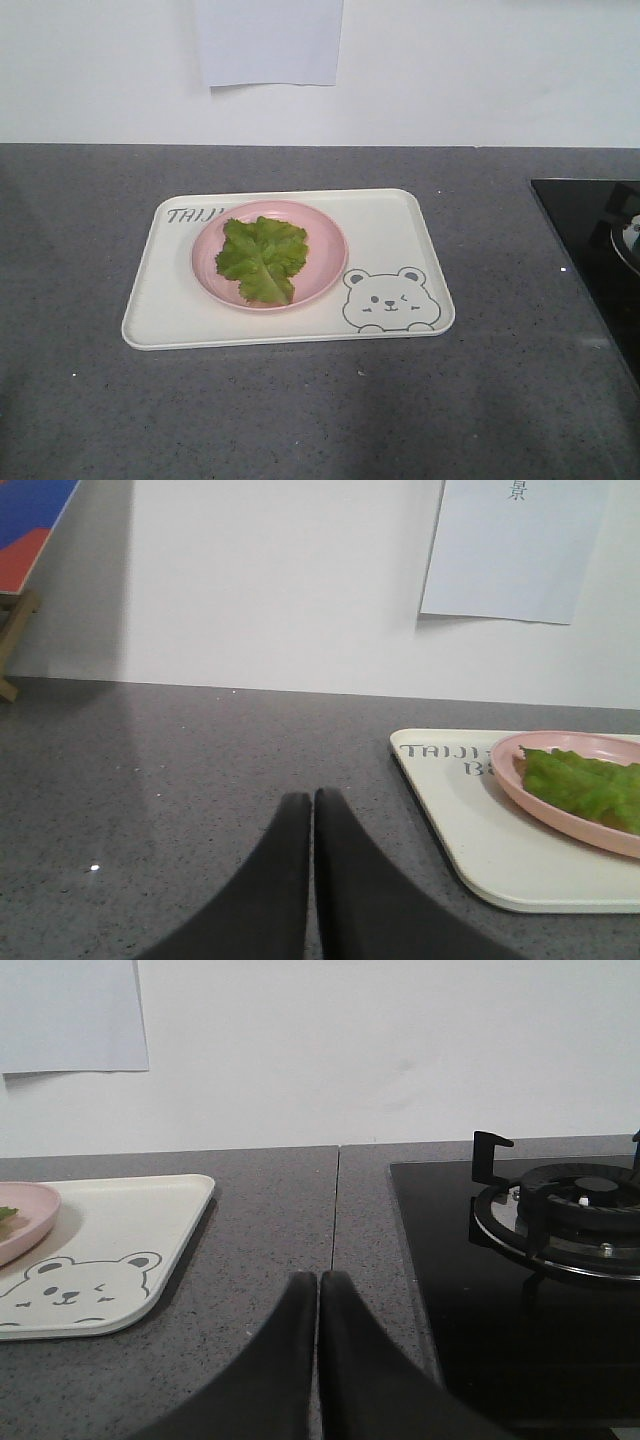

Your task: Transfer vegetables to tray and serve

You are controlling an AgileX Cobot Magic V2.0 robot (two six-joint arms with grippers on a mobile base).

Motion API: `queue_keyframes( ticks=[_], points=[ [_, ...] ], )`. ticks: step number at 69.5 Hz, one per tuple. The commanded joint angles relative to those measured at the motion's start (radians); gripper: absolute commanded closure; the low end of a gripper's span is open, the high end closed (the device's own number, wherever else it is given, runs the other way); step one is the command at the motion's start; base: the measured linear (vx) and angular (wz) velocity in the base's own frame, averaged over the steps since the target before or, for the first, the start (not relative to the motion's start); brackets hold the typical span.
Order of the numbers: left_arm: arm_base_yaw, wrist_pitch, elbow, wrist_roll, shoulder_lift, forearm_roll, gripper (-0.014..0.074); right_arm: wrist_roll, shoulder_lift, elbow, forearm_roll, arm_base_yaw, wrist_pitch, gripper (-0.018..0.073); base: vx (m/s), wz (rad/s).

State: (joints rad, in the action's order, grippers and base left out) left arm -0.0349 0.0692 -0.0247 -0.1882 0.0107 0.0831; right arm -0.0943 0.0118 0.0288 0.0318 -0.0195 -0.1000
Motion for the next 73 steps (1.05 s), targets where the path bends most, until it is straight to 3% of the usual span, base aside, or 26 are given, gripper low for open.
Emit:
queue_keyframes(
  ticks=[1, 73],
  points=[
    [-0.004, -0.078, -0.011, 0.0, 0.016, 0.0, 0.0603, 0.008, 0.001, 0.004, 0.004, 0.009, 0.08, 0.056, 0.0, 0.0],
    [-0.004, -0.078, -0.011, 0.0, 0.016, 0.0, 0.0603, 0.008, 0.001, 0.004, 0.004, 0.009, 0.08, 0.056, 0.0, 0.0]
  ],
)
